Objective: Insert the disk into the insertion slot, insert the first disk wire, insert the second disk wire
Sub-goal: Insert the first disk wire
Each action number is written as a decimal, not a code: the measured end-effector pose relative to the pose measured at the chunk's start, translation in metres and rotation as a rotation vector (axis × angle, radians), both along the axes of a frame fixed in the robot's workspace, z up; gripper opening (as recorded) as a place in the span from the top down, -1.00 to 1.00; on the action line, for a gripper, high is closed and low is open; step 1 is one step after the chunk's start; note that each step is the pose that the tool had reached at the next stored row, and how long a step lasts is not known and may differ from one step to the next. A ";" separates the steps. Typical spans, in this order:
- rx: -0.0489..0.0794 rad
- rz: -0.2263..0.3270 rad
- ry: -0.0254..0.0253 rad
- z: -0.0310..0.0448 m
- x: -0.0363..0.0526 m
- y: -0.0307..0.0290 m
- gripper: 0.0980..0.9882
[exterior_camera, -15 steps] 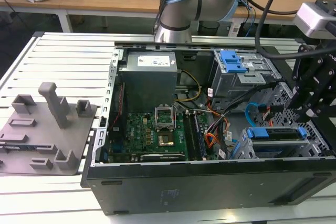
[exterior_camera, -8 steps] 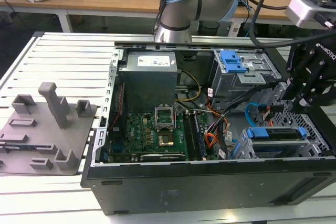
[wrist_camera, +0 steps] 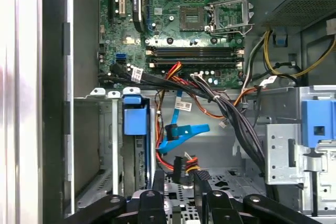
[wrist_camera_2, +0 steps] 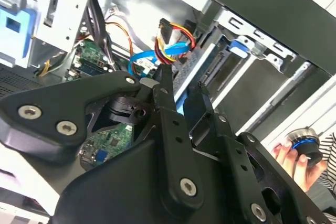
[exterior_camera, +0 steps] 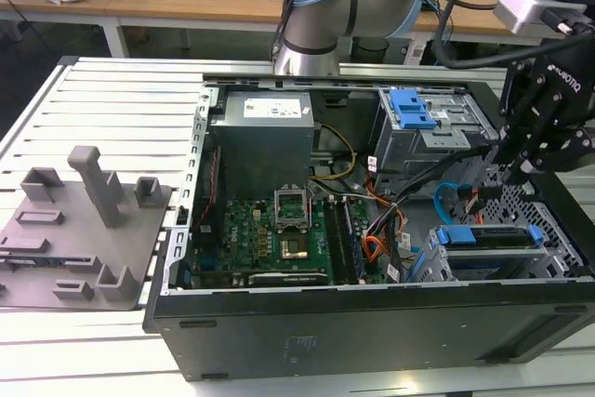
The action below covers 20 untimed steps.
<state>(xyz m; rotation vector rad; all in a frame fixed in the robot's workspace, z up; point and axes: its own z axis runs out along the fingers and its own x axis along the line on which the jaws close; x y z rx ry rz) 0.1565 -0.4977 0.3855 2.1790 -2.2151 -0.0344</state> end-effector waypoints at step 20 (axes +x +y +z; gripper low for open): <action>0.000 0.000 0.0000 -0.0139 0.0000 0.0269 0.41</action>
